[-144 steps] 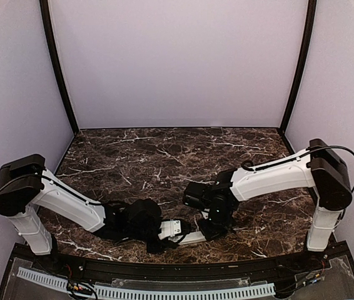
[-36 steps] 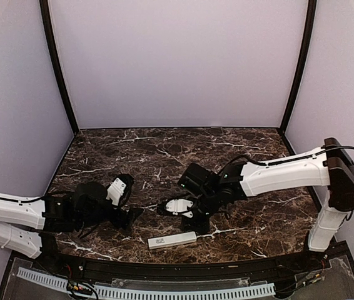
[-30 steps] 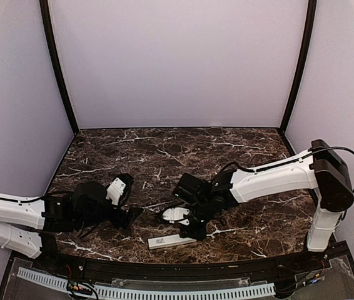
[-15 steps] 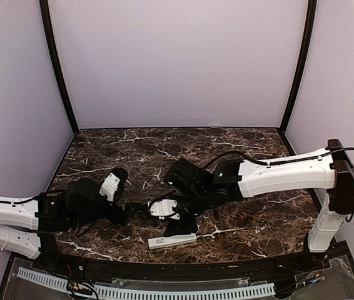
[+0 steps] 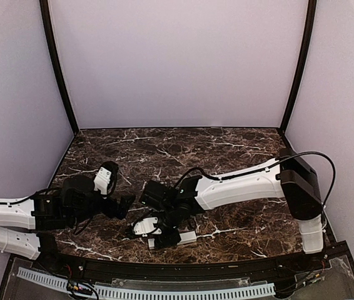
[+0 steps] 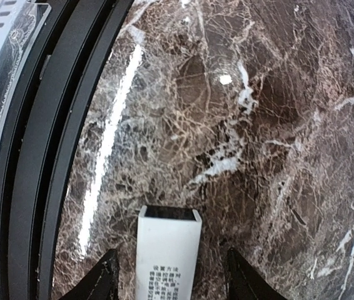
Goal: Load the batteries into the remote control
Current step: Pick up the remote control from the center of the board.
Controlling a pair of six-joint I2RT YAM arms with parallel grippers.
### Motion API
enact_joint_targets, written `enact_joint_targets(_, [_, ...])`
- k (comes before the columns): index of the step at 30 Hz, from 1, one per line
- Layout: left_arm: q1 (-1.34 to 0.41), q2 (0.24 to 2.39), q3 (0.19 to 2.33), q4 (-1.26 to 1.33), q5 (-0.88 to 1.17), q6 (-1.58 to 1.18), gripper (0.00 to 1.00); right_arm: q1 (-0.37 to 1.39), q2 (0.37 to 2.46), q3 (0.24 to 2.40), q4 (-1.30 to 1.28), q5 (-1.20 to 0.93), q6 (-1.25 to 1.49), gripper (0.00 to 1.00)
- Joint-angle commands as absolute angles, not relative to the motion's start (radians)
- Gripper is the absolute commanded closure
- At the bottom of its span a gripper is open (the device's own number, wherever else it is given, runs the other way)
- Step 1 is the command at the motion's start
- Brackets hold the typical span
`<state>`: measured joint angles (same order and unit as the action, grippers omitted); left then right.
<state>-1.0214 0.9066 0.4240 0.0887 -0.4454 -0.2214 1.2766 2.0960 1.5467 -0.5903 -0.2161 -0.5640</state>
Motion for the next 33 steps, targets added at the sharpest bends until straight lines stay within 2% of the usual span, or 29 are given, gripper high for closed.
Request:
enact_joint_targets(1, [-1.011,0.905,0.405,0.046,-0.47,-0.233,0.01,1.303,2.133,1.589,-0.618,-0.221,-0.538,0.46])
enact_joint_targets(8, [-1.009,0.922,0.405,0.066,-0.458,-0.216,0.01,1.308,2.178,1.598,-0.673,-0.149,-0.502,0.53])
enact_joint_targets(14, [-1.009,0.941,0.41,0.074,-0.453,-0.207,0.01,1.309,2.184,1.606,-0.681,-0.124,-0.478,0.68])
enact_joint_targets(17, [-1.008,0.943,0.411,0.076,-0.453,-0.204,0.01,1.309,2.183,1.612,-0.691,-0.116,-0.473,0.81])
enact_joint_targets(20, [-1.009,0.943,0.411,0.08,-0.45,-0.2,0.01,1.31,2.172,1.619,-0.702,-0.124,-0.47,0.88])
enact_joint_targets(26, [-1.009,0.945,0.41,0.101,-0.445,-0.177,0.01,1.302,2.103,1.619,-0.689,-0.166,-0.447,0.96])
enact_joint_targets(33, [-1.008,0.949,0.421,0.129,-0.439,-0.139,0.02,1.238,1.972,1.592,-0.641,-0.261,-0.373,0.99])
